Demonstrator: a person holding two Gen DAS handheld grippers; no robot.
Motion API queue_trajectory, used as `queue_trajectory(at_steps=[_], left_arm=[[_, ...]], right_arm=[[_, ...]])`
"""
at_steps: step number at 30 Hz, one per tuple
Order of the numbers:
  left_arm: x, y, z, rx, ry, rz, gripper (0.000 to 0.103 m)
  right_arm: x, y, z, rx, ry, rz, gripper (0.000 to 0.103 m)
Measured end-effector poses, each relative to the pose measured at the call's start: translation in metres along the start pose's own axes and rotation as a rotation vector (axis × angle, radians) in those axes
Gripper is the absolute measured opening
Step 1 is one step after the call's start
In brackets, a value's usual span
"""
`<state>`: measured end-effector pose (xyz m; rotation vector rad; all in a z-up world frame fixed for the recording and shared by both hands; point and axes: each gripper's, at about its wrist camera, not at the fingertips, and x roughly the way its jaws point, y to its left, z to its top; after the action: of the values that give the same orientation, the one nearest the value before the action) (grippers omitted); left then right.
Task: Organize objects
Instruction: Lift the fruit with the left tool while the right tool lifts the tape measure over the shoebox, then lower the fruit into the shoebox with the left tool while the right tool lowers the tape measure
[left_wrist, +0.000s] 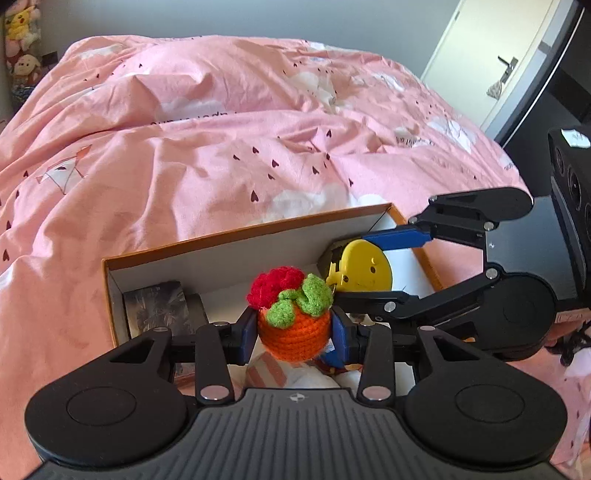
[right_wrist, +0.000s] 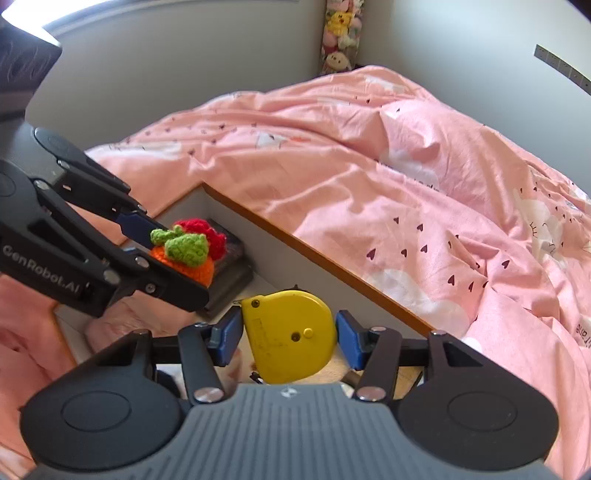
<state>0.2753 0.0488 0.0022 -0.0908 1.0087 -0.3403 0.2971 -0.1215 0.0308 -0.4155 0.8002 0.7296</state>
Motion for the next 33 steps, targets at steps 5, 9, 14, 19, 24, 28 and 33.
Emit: queue_trajectory(at_steps=[5, 9, 14, 19, 24, 28, 33], left_arm=[[0.038, 0.01, 0.003, 0.073, 0.084, 0.024, 0.046], [0.056, 0.011, 0.005, 0.167, 0.137, 0.021, 0.046], [0.077, 0.009, 0.007, 0.261, 0.223, 0.053, 0.046], [0.092, 0.011, 0.006, 0.287, 0.265, 0.064, 0.046], [0.098, 0.009, 0.001, 0.332, 0.278, 0.089, 0.046], [0.097, 0.008, -0.004, 0.368, 0.277, 0.1, 0.047], [0.097, 0.008, -0.01, 0.366, 0.288, 0.112, 0.048]], right_arm=[[0.044, -0.008, -0.001, -0.063, 0.051, 0.032, 0.057], [0.077, -0.011, -0.003, -0.102, 0.108, 0.056, 0.057], [0.102, -0.011, -0.006, -0.147, 0.167, 0.078, 0.057], [0.115, -0.013, -0.008, -0.148, 0.203, 0.083, 0.057], [0.121, -0.011, -0.011, -0.163, 0.224, 0.08, 0.055], [0.115, -0.011, -0.011, -0.172, 0.222, 0.071, 0.058], [0.097, -0.015, -0.011, -0.155, 0.197, 0.048, 0.058]])
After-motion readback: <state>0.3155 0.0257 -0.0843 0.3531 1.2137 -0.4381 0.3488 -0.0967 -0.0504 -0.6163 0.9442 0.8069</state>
